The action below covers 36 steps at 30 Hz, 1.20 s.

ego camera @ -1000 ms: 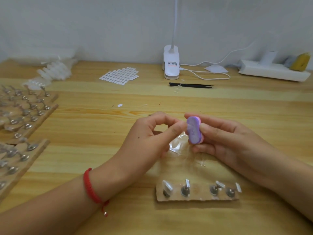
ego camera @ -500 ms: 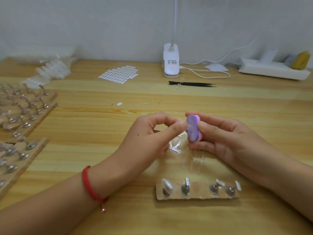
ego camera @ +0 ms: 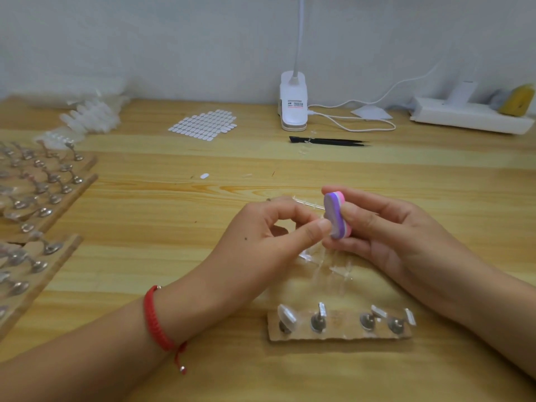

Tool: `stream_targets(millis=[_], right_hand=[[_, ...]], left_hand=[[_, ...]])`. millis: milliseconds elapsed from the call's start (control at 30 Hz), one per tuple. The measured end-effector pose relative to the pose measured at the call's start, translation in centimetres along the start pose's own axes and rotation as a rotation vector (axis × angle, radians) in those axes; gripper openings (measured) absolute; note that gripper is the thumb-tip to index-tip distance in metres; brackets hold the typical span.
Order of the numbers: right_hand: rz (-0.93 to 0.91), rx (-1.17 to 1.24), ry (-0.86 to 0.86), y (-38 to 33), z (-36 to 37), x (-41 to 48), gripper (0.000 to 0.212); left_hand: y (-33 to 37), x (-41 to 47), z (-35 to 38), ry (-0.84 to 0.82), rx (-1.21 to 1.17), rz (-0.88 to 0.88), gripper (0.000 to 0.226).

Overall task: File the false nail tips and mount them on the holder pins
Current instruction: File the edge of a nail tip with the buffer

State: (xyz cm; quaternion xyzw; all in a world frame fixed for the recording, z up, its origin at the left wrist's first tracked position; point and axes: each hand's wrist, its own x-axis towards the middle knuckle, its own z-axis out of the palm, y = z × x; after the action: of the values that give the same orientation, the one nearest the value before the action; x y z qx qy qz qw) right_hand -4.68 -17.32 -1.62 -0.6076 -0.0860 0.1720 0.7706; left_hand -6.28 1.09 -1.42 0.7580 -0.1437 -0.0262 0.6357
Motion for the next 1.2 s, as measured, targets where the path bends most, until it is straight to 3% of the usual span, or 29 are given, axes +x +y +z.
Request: stream_targets(millis=[633,767,900,1033,1200], right_hand=[[-0.005,-0.007,0.0,0.01,0.17,-0.1,0.035],[0.003,0.027,0.027,-0.04,0.13,-0.07,0.034],[-0.008,-0.009,0.009,0.04,0.32,-0.14,0.037],[-0.021,0.024,0.023,0.06,0.25,-0.13,0.037],[-0.015,-0.013,0.002,0.03,0.44,-0.19,0.038]], left_hand=[[-0.25,0.18,-0.11,0.067,-0.025,-0.026,0.013],[-0.13,0.07,0.14,-0.004,0.042,0.017,0.017],[-0.19,0.19,-0.11,0.099,-0.028,-0.004,0.012],[-0.02,-0.01,0.21,0.024,0.04,0.024,0.015],[-0.1,0.14,0.04,0.083,-0.005,-0.004,0.012]])
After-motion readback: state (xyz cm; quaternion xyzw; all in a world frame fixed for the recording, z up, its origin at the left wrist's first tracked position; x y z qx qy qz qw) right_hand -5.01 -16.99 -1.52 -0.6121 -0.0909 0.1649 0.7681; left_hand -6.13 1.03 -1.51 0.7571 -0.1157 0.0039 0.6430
